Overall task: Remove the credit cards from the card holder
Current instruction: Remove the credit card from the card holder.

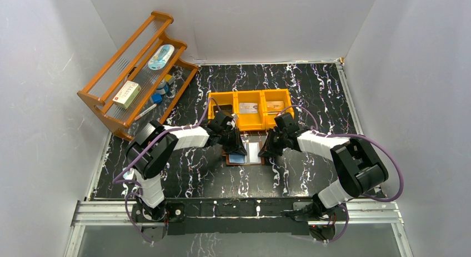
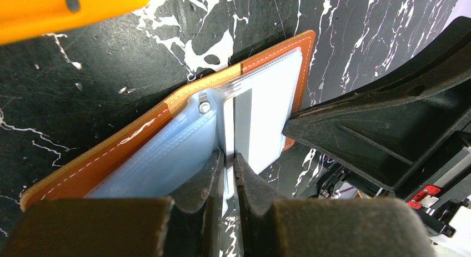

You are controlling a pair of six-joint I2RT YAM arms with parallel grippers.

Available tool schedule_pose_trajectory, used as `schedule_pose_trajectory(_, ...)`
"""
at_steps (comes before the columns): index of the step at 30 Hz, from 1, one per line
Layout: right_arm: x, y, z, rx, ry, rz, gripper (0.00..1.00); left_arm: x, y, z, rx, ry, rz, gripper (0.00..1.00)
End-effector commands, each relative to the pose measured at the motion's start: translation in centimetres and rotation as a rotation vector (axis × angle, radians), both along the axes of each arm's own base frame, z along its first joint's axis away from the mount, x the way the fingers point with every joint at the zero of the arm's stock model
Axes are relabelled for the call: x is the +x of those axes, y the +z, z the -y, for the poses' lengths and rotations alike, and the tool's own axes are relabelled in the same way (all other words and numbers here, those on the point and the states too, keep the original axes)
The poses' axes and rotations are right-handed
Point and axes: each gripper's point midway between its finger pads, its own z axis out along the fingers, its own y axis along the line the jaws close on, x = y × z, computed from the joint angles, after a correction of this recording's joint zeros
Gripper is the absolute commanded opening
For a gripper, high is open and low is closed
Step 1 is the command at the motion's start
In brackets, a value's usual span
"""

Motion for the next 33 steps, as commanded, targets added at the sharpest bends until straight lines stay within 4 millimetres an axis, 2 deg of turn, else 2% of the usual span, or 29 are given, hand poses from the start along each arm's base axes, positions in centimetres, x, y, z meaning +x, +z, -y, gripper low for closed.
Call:
schedule_pose_trajectory(1,-1.1,-0.8,-0.4,0.007,0.027,-0.028,0.04,-1.2,-0.1,1.6,-0.058,-0.053,-0.021,0.06)
schedule_pose_trajectory(3,-1.0,-0.7,-0.4,0.011,0.027,-0.027,0.04,-1.1,0.2,1.7,-0.062,-0.056,-0.014,0.0)
schedule_pose_trajectory(5,-1.0,-0.6,-0.4,0.006,0.028,-0.026,0.04,-1.0,0.3,1.5,-0.058,-0.056,-0.003,0.0)
schedule_pose_trajectory(12,-0.4,-1.0,2.2,-0.122,-0.049,-0.007,0.04,-0.9,-0.2,-0.7,0.059,-0.042,0.038,0.0)
schedule_pose_trajectory(18,0.3,-0.3,3.3,-0.124,-0.085,0.024,0.05,-0.8,-0.1,-1.8,0.109,-0.037,0.064,0.0)
schedule_pose_trajectory(23,0.8,1.3,2.0,-0.06,-0.023,0.054,0.2,-0.8,0.3,-1.4,0.081,-0.048,0.071,0.0)
schedule_pose_trajectory(25,1.4,2.5,1.1,-0.017,0.014,0.09,0.25,-0.7,0.5,-1.2,0.073,-0.054,0.075,0.0)
schedule_pose_trajectory(29,2.1,4.2,-0.4,0.055,0.05,0.112,0.28,-0.5,0.9,-1.1,0.064,-0.052,0.085,0.0)
schedule_pose_trajectory(33,2.4,4.3,-1.6,0.119,0.055,0.099,0.3,-0.5,1.1,-0.9,0.056,-0.053,0.089,0.06)
